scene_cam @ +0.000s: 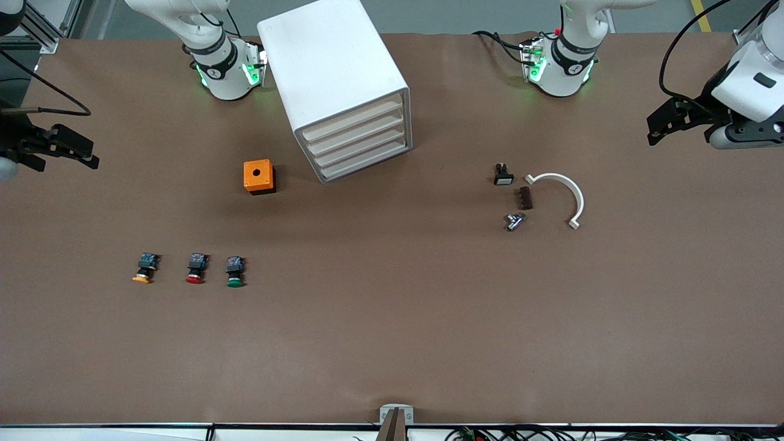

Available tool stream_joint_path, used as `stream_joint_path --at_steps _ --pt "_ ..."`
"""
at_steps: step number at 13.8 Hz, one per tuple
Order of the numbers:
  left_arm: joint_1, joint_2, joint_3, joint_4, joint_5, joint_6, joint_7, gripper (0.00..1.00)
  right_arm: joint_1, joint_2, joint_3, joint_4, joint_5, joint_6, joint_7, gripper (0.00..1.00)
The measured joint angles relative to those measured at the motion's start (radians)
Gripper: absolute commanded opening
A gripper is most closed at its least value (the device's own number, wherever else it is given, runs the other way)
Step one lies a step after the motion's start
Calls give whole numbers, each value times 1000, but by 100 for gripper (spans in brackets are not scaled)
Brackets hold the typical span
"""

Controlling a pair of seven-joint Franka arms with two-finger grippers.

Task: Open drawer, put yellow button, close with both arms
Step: 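Move the left gripper toward the white cabinet's drawer handle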

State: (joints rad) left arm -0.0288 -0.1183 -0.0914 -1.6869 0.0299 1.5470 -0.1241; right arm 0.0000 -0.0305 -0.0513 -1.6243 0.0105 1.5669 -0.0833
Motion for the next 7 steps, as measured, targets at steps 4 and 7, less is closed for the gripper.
stream_joint_path --at_steps 4,7 --pt "0 2 0 5 0 0 0 100 0 0 -1 0 1 -1 0 100" --pt "0 45 1 39 2 0 0 100 0 0 -3 0 1 -2 0 100"
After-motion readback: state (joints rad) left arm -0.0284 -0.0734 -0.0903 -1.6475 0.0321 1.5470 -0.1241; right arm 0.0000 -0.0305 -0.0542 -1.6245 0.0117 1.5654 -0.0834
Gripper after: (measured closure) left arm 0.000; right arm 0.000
